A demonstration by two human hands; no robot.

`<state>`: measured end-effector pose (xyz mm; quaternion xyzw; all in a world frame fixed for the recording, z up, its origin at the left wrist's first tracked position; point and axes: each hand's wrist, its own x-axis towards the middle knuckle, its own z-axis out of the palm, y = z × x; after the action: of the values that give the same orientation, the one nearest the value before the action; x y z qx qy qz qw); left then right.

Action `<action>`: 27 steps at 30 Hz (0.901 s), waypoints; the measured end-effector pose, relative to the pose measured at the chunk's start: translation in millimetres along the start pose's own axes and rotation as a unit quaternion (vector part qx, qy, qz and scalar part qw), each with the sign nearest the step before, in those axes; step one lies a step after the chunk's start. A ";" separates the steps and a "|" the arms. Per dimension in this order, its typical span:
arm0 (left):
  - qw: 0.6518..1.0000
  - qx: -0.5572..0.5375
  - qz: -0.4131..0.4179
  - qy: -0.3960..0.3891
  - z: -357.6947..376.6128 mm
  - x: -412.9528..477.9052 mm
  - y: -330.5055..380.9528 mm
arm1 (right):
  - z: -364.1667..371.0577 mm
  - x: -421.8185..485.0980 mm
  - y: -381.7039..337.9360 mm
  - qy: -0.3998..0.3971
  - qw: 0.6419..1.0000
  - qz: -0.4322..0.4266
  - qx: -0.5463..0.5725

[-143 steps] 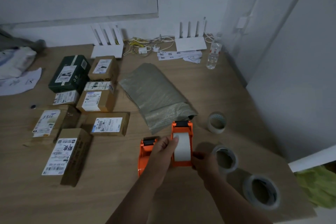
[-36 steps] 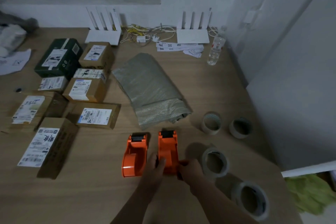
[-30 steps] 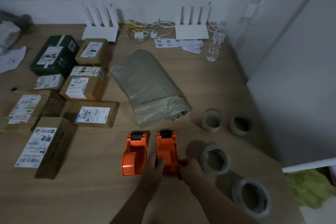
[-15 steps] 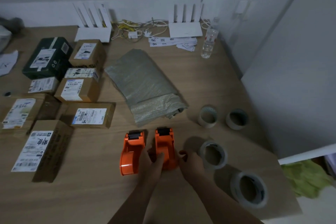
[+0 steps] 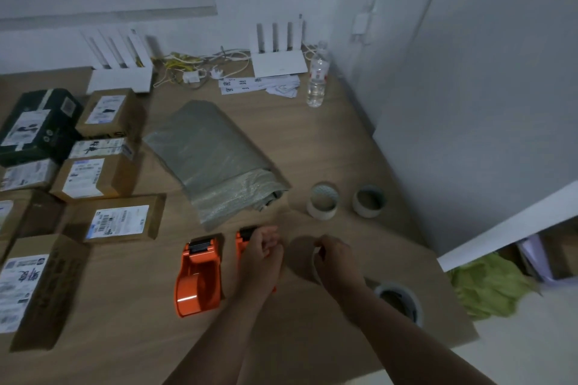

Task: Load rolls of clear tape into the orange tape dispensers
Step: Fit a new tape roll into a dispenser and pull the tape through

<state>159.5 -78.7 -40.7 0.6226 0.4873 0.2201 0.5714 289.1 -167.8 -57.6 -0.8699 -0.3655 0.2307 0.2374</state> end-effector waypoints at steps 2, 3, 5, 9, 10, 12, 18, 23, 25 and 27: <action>1.000 -0.002 -0.019 -0.019 11.5 -0.5 -2.3 | -5.3 2.7 11.8 0.006 1.000 0.018 -0.002; 0.999 -0.001 -0.028 -0.024 16.9 -0.7 -3.8 | -6.5 3.8 17.2 0.001 1.000 0.024 -0.010; 0.999 0.001 -0.041 -0.030 26.4 -1.4 -7.2 | -8.2 4.2 24.6 -0.012 0.999 0.030 -0.021; 0.997 0.013 -0.060 -0.044 37.6 -5.2 -13.0 | -1.7 1.7 28.6 -0.045 0.998 0.030 -0.045; 0.997 0.016 -0.063 -0.045 38.8 -5.6 -16.1 | 0.4 0.6 27.4 -0.055 0.997 0.030 -0.052; 0.997 0.027 -0.060 -0.045 40.6 -6.9 -19.3 | 4.7 -0.2 24.9 -0.069 0.995 0.031 -0.067; 0.996 0.020 -0.068 -0.055 37.8 -11.9 -23.3 | 17.2 7.4 18.6 -0.091 0.992 0.068 -0.053; 0.995 -0.019 -0.075 -0.054 29.2 -13.3 -20.5 | 27.8 14.5 16.7 -0.091 0.989 0.091 -0.069; 0.995 -0.037 -0.072 -0.057 25.0 -13.4 -20.1 | 31.2 15.3 15.5 -0.088 0.989 0.094 -0.074; 0.995 -0.042 -0.072 -0.063 21.9 -15.4 -18.8 | 35.2 14.6 15.7 -0.084 0.989 0.097 -0.072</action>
<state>164.4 -105.1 -59.2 0.5741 0.4838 0.1591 0.6411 286.3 -158.1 -97.6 -0.8936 -0.3138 0.2981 0.1192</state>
